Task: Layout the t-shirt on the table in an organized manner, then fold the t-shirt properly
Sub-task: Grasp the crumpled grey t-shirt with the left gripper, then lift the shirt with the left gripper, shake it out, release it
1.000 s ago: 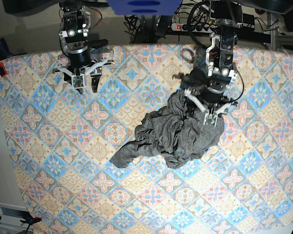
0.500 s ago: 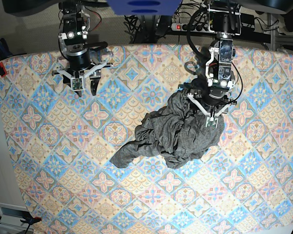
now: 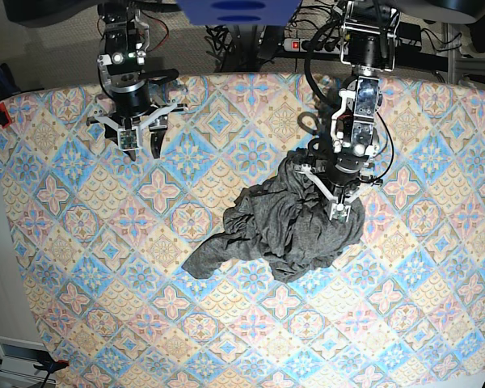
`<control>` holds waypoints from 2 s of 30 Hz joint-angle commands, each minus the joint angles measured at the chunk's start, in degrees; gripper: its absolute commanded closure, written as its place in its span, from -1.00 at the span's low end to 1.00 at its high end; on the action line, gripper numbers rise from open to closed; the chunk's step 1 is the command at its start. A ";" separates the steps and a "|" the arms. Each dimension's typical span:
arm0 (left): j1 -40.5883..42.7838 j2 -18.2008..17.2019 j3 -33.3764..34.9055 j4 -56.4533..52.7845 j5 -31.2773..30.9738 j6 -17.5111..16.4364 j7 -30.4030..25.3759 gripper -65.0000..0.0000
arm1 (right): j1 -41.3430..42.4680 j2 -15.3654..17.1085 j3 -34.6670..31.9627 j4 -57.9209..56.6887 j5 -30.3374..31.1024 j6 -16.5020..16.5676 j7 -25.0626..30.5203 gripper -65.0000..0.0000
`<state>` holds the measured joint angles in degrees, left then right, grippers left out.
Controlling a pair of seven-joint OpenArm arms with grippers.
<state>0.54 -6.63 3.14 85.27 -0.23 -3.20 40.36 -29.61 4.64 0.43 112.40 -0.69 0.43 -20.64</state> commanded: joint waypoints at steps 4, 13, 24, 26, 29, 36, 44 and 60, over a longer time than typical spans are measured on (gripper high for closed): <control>3.29 0.61 -0.02 9.27 0.19 -0.01 1.09 0.91 | 0.11 0.15 0.15 1.05 0.20 -0.03 1.52 0.23; 9.71 0.61 0.42 28.70 0.27 -0.01 3.99 0.92 | 0.20 0.15 0.23 0.88 0.20 -0.03 1.52 0.23; 10.76 -1.15 8.16 32.84 0.10 -0.45 4.78 0.93 | 0.20 0.15 0.23 0.79 0.20 -0.03 1.52 0.23; 8.39 -1.50 14.49 32.57 0.19 -0.45 5.22 0.93 | 0.20 0.15 0.23 0.79 0.20 -0.03 1.52 0.23; 5.13 -1.15 21.79 32.04 0.36 -0.01 5.31 0.93 | 0.20 0.15 0.23 0.79 0.20 -0.03 1.52 0.23; -4.36 5.62 26.89 23.43 0.36 -0.01 8.65 0.92 | 0.20 0.15 0.50 0.79 0.20 -0.21 1.52 0.23; -15.35 15.21 33.48 5.85 0.27 -0.01 7.69 0.92 | 0.20 -0.03 6.91 0.79 0.29 -0.29 1.52 0.23; -28.54 15.63 49.57 -22.90 -10.19 0.08 -24.31 0.69 | 0.20 -0.03 10.08 0.70 0.29 -0.29 1.52 0.23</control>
<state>-26.81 8.40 52.93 61.49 -10.41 -3.33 16.78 -29.52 4.40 10.35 112.14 -0.25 0.19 -20.64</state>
